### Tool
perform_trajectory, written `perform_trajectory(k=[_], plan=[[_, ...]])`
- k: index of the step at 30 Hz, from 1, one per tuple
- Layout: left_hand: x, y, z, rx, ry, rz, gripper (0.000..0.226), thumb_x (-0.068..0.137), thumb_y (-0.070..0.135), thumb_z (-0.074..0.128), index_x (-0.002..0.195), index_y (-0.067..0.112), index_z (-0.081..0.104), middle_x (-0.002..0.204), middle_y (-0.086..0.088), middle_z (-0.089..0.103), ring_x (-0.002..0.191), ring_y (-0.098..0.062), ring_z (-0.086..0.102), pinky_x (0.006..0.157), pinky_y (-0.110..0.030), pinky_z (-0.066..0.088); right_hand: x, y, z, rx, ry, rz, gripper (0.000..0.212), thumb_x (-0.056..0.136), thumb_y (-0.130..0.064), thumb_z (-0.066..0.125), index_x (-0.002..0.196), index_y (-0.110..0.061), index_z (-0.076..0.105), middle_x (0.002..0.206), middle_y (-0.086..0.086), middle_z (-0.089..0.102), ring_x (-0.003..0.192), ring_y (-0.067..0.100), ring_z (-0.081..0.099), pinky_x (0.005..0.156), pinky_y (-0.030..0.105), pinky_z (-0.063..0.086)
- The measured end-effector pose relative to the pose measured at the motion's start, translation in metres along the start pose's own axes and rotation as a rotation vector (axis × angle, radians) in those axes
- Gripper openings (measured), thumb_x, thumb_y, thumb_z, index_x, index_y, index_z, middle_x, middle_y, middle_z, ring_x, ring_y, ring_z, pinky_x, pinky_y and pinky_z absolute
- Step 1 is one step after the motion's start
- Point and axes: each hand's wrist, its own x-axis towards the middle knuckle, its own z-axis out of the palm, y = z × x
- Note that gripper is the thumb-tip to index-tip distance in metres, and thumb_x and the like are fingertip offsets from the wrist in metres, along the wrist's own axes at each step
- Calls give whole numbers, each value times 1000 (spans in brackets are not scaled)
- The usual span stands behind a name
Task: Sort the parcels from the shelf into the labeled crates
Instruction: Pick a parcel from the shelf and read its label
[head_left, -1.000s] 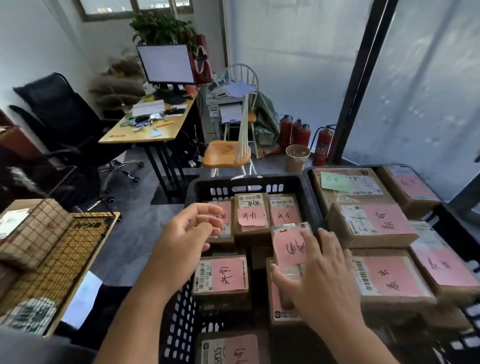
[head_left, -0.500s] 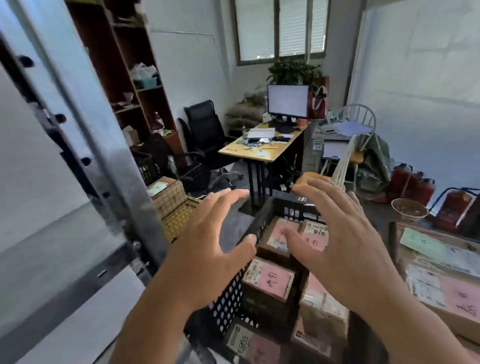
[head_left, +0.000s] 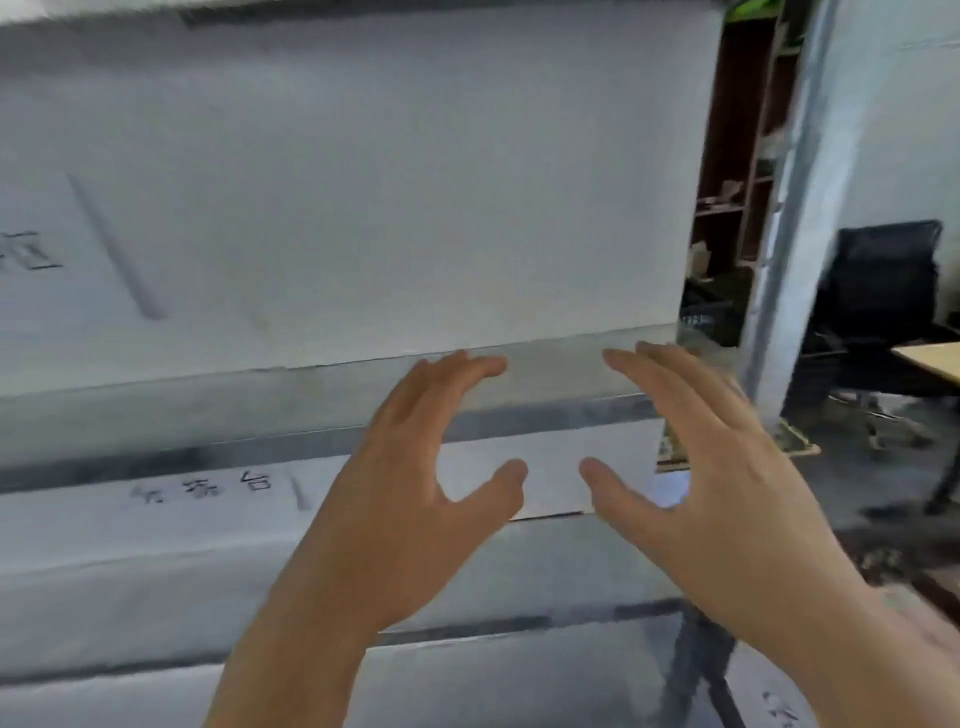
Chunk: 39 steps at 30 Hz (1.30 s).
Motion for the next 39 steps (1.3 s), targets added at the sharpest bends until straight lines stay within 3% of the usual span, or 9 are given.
perform_trajectory(k=[4, 6, 10, 16, 20, 23, 28, 32, 39], plan=[[-62, -41, -89, 108, 136, -152, 63, 88, 59, 61, 145, 68, 34, 148, 51, 32, 139, 23, 30, 104, -12, 29, 9, -88, 66, 109, -130, -197, 71, 85, -63, 56, 150, -56, 27, 151, -38, 16, 122, -40, -16, 122, 32, 15], [-95, -59, -135, 161, 200, -232, 64, 87, 60, 60, 146, 65, 36, 150, 46, 34, 137, 21, 33, 105, -16, 35, 8, -138, 96, 184, -187, -258, 71, 85, -61, 58, 151, -53, 31, 155, -33, 21, 131, -33, -4, 125, 36, 20], [-179, -104, -227, 287, 297, -396, 61, 89, 56, 61, 147, 58, 42, 149, 39, 39, 135, 18, 35, 103, -7, 30, -5, -247, 161, 342, -302, -390, 69, 86, -57, 63, 150, -48, 39, 155, -25, 34, 142, -7, 24, 123, 49, 30], [-312, -161, -368, 457, 443, -637, 56, 91, 56, 61, 143, 64, 41, 158, 36, 33, 145, 6, 35, 111, -25, 30, -37, -409, 264, 549, -413, -557, 67, 86, -57, 64, 146, -55, 35, 141, -46, 29, 136, 8, 41, 103, 30, 36], [-369, -191, -430, 501, 527, -731, 54, 91, 56, 60, 141, 67, 41, 156, 39, 34, 143, 10, 35, 114, -28, 31, -50, -494, 314, 633, -484, -636, 64, 87, -55, 64, 146, -50, 40, 143, -33, 39, 132, 3, 40, 104, 31, 36], [-391, -224, -462, 507, 566, -767, 52, 92, 55, 61, 138, 70, 40, 154, 43, 35, 146, 10, 33, 117, -29, 30, -49, -541, 351, 649, -514, -677, 59, 90, -59, 58, 144, -55, 35, 143, -34, 38, 133, -6, 36, 118, 41, 36], [-400, -301, -499, 463, 579, -824, 48, 94, 60, 59, 134, 75, 37, 149, 52, 31, 146, 16, 29, 111, -18, 28, -25, -601, 422, 637, -543, -689, 62, 82, -68, 47, 141, -61, 29, 143, -40, 34, 137, -9, 33, 121, 45, 36], [-388, -369, -543, 462, 589, -861, 52, 90, 59, 60, 134, 77, 37, 152, 54, 23, 147, 15, 27, 116, -27, 28, 9, -648, 490, 664, -544, -683, 63, 86, -60, 60, 142, -60, 33, 143, -41, 33, 136, -5, 36, 112, 39, 43], [-335, -470, -652, 550, 672, -869, 49, 90, 62, 59, 134, 75, 40, 154, 54, 19, 149, 10, 25, 111, -28, 28, 108, -747, 584, 715, -547, -744, 65, 86, -63, 57, 146, -54, 34, 139, -41, 35, 130, -3, 38, 104, 31, 42]])
